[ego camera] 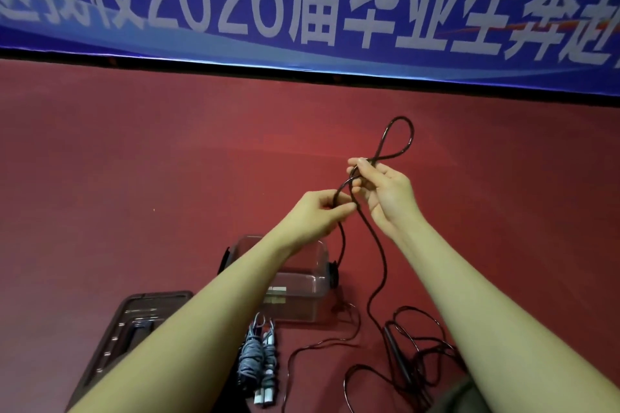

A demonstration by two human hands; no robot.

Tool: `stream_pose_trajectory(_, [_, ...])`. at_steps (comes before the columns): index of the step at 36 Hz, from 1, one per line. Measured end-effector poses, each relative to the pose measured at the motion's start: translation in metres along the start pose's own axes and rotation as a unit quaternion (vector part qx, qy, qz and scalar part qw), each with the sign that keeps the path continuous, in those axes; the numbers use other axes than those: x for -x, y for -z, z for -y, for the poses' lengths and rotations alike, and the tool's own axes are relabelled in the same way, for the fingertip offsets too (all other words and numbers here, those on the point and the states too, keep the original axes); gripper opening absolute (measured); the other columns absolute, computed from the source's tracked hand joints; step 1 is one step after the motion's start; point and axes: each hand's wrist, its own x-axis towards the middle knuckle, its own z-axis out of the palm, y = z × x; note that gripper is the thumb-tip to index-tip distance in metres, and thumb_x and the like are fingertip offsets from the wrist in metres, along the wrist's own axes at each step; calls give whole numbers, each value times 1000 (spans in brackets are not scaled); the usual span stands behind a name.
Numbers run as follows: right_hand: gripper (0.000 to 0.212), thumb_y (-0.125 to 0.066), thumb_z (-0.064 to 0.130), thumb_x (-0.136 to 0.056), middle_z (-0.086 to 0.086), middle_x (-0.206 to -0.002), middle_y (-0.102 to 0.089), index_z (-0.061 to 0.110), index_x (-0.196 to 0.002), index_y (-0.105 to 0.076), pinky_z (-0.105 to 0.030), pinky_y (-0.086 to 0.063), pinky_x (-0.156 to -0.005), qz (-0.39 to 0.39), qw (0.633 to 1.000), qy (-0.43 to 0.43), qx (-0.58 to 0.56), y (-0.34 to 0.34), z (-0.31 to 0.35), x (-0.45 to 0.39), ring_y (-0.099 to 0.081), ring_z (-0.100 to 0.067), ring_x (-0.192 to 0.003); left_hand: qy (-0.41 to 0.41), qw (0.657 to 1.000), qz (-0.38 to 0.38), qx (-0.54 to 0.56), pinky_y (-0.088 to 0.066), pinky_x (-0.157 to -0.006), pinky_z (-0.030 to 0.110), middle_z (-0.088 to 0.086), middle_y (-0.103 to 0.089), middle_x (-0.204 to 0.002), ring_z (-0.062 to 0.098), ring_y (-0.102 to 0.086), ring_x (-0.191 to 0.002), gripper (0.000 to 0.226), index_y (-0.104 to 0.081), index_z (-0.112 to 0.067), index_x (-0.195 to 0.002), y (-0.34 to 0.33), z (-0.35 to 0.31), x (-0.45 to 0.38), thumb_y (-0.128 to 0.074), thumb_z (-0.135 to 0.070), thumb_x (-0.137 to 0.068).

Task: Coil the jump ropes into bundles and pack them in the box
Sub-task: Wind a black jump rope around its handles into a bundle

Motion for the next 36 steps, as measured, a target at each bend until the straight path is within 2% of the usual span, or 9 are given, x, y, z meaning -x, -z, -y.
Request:
stream_pose_trajectory(10, [18, -50, 12, -96, -5, -80, -64, 0, -94, -64, -16, -48, -55, 17, 999, -7, -42, 16, -7, -26, -56, -7, -59, 14, 997, -40, 57, -32, -52, 24, -5, -44, -62, 10, -34, -52, 14, -56, -11, -80, -3, 12, -29, -57, -12, -94])
stream_pose_trajectory(14, [22, -51, 22, -97, -4, -88, -63, 6, -96, -66, -20, -35, -54, 23, 990, -48, 127, 31, -22, -37, -46, -9, -64, 38, 989, -122, 73, -31, -48, 24, 5, -45, -63, 10, -34, -45, 14, -56, -7, -80, 5, 20, -42, -54, -7, -93])
stream_pose_trajectory(18, [16, -60, 35, -91, 13, -71, -52, 24, -95, -70, -21, -28, -57, 154, 913, -119, 360, 41, -37, -31, -35, -8, -63, 51, 982, -146, 111, -29, -43, 21, -2, -45, -49, 8, -33, -37, 21, -52, -6, -73, 17, 22, -49, -53, -5, -94])
stream_pose_trajectory(21, [15, -62, 28, -91, 8, -64, -45, 17, -97, -70, -22, -32, -56, 207, 892, -128, 381, 38, -44, -24, -37, -8, -57, 48, 978, -151, 138, -30, -44, 22, 2, -43, -48, 11, -34, -37, 23, -51, -6, -70, 22, 20, -52, -54, -5, -94])
stream_pose_trajectory(25, [8, -62, 15, -91, 5, -59, -52, 7, -93, -62, -22, -42, -49, 217, 910, -143, 323, 28, -49, -21, -51, -10, -54, 37, 972, -165, 162, -35, -48, 24, 3, -45, -52, 11, -38, -39, 23, -53, -6, -71, 26, 19, -53, -55, -8, -94])
stream_pose_trajectory(28, [17, -60, 14, -92, -1, -57, -55, 12, -76, -57, -24, -44, -50, 191, 909, -98, 358, 22, -51, -21, -53, -12, -53, 26, 971, -151, 183, -37, -52, 25, 1, -48, -57, 10, -42, -44, 20, -58, -5, -78, 26, 16, -51, -56, -16, -95])
stream_pose_trajectory(31, [20, -58, 10, -93, -5, -59, -54, 9, -73, -57, -24, -49, -48, 145, 935, -48, 320, 18, -50, -24, -54, -15, -51, 64, 974, -134, 170, -36, -50, 23, 4, -53, -78, 11, -42, -51, 12, -58, -5, -95, 26, 14, -48, -51, -14, -97])
stream_pose_trajectory(33, [20, -58, 11, -92, -8, -59, -56, 7, -73, -59, -23, -51, -50, 107, 952, -19, 285, 17, -47, -26, -55, -16, -51, 98, 988, -104, 63, -35, -50, 23, 3, -52, -75, 12, -43, -55, 16, -58, -6, -105, 27, 17, -43, -45, -6, -95])
stream_pose_trajectory(36, [20, -58, 11, -93, -11, -60, -57, 4, -74, -60, -23, -51, -51, 59, 971, 6, 230, 17, -42, -28, -57, -17, -51, 134, 984, 44, -110, -37, -57, 22, -1, -55, -80, 11, -45, -66, 24, -60, -11, -110, 27, 20, -31, -49, -6, -90])
